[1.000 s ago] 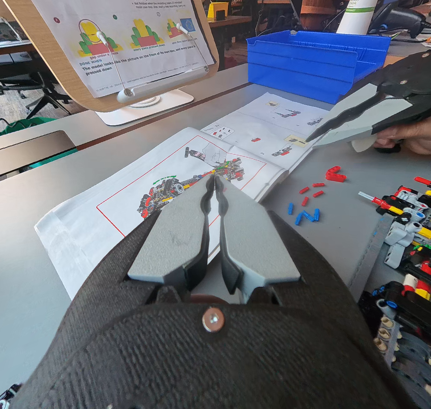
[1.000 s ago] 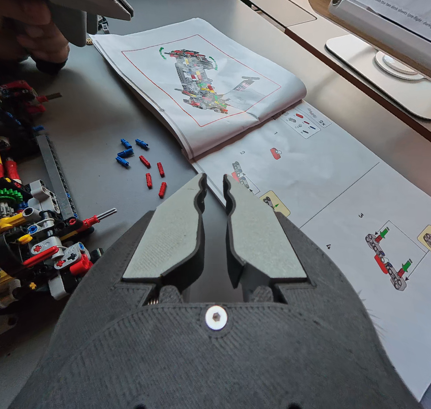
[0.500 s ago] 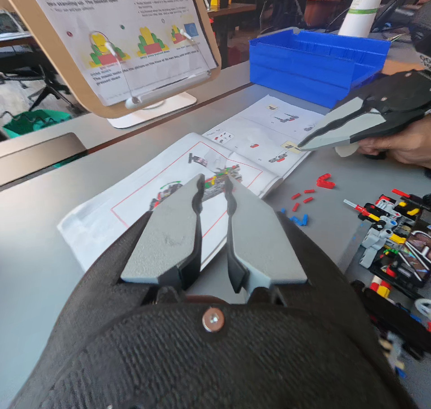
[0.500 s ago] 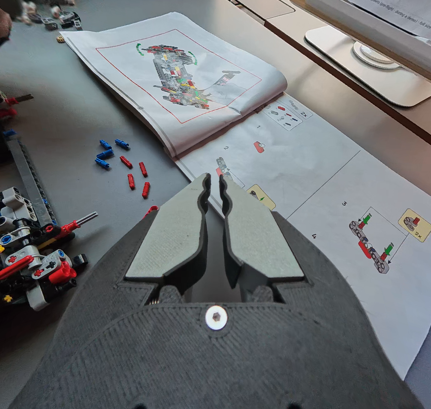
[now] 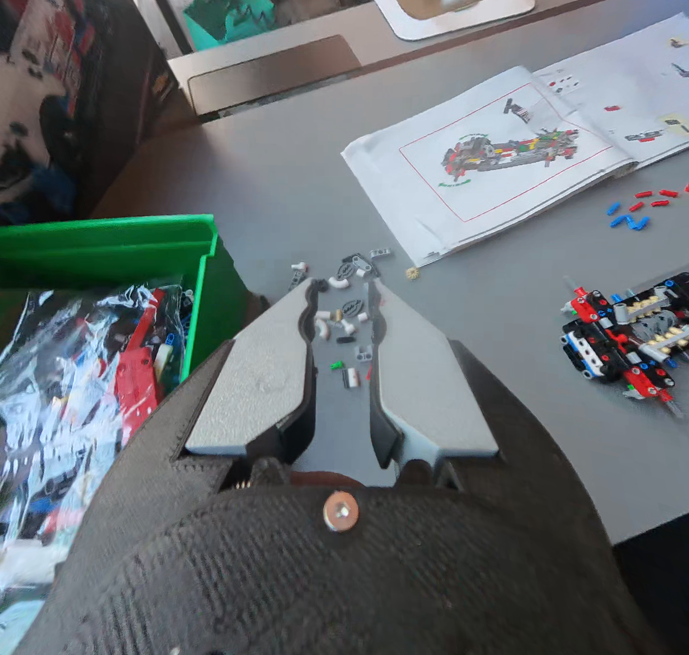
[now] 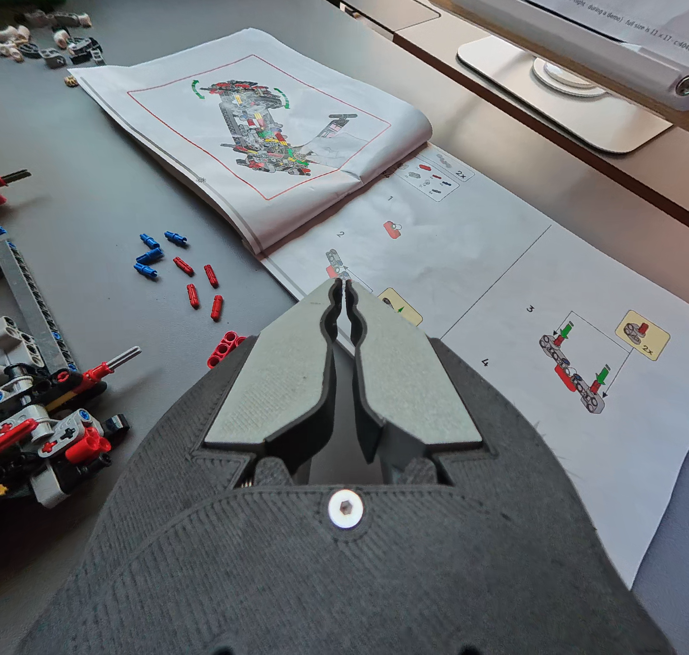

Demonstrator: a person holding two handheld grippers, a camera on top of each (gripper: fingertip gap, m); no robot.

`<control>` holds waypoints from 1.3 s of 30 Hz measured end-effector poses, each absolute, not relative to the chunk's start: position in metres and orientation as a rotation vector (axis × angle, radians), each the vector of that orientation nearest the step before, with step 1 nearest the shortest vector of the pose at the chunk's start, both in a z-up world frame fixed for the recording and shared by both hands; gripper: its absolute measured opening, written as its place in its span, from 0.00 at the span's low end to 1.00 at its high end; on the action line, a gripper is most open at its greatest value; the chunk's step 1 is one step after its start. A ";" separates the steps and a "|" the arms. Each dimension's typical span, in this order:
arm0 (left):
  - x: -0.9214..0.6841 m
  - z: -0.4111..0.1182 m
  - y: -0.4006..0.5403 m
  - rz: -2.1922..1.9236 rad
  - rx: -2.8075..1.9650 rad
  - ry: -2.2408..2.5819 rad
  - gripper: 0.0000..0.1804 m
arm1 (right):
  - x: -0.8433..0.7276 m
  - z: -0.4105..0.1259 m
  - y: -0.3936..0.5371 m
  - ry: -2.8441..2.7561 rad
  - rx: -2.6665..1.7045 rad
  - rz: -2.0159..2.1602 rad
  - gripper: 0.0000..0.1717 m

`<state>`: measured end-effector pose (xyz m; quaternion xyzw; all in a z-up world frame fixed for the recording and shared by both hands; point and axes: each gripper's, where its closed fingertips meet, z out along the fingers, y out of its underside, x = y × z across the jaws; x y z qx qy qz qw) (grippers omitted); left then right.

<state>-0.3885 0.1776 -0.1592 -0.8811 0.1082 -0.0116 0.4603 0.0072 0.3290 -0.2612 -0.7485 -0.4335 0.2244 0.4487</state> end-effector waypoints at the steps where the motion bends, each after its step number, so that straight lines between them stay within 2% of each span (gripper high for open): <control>1: -0.389 -0.158 0.176 -0.050 -2.157 0.253 0.13 | 0.007 -0.261 0.329 -1.071 -1.854 0.559 0.00; 6: -0.377 -0.164 0.179 -0.119 -2.146 0.257 0.12 | 0.008 -0.260 0.330 -1.054 -1.858 0.582 0.00; 13: -0.354 -0.240 0.202 -0.143 -2.321 0.322 0.12 | 0.008 -0.259 0.330 -1.053 -1.854 0.579 0.00; 20: -0.357 -0.275 0.223 -0.017 -2.373 0.290 0.13 | 0.006 -0.261 0.328 -1.073 -1.859 0.583 0.00; 31: -0.354 -0.288 0.231 -0.008 -2.403 0.282 0.13 | 0.004 -0.263 0.327 -1.093 -1.857 0.582 0.00; 39: -0.355 -0.289 0.230 -0.008 -2.405 0.302 0.08 | 0.004 -0.263 0.327 -1.094 -1.858 0.589 0.00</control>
